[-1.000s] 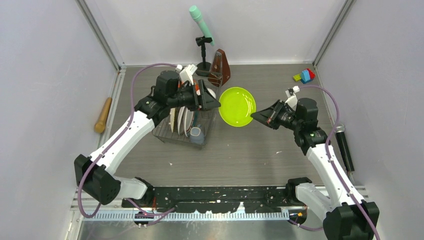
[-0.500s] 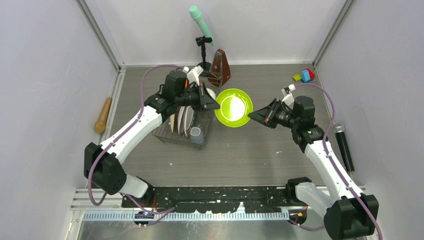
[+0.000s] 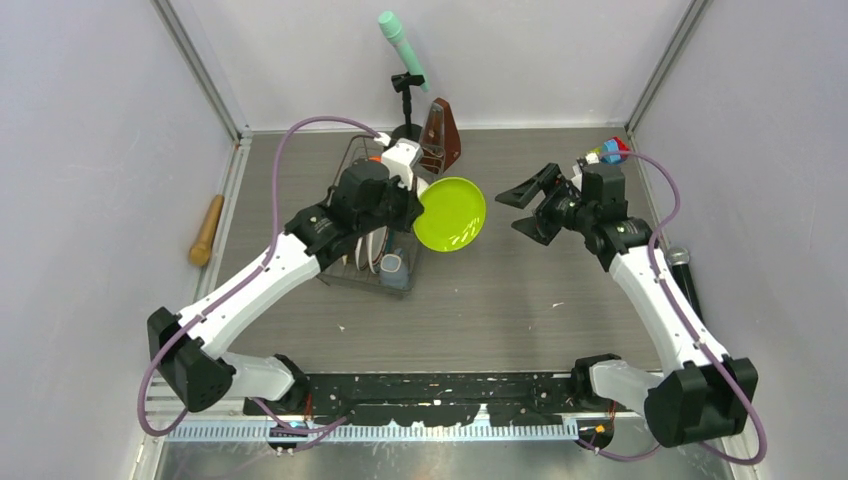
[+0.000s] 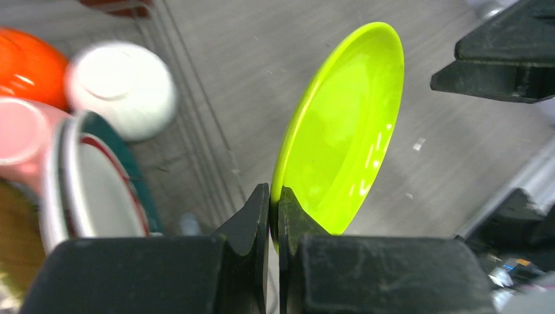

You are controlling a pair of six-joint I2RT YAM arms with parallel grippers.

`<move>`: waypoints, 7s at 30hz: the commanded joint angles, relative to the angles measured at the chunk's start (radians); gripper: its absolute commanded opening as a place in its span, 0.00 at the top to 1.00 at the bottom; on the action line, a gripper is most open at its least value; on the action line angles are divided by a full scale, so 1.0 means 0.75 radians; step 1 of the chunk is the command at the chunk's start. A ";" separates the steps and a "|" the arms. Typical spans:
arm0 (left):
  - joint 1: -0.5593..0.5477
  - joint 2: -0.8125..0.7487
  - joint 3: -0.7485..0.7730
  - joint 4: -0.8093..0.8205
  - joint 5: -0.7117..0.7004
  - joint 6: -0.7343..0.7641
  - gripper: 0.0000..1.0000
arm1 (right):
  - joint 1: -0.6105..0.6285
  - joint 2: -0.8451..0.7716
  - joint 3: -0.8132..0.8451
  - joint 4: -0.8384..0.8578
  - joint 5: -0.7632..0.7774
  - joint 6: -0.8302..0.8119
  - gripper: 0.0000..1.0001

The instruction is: Load the mixed dishes into the dish rack

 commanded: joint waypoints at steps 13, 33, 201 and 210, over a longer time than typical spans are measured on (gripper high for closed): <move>-0.311 -0.012 -0.140 0.428 -0.699 0.601 1.00 | 0.191 0.231 0.320 -0.102 0.069 0.853 0.20; -0.404 -0.009 -0.261 0.666 -0.697 0.799 0.85 | 0.294 0.340 0.322 0.043 0.097 0.931 0.99; 1.050 0.316 -1.450 2.280 -0.039 0.204 0.01 | -0.099 0.330 -0.734 1.429 1.128 -1.144 0.11; 1.044 0.296 -1.327 2.003 0.025 0.233 0.00 | -0.110 0.554 -0.805 1.758 1.181 -1.142 0.10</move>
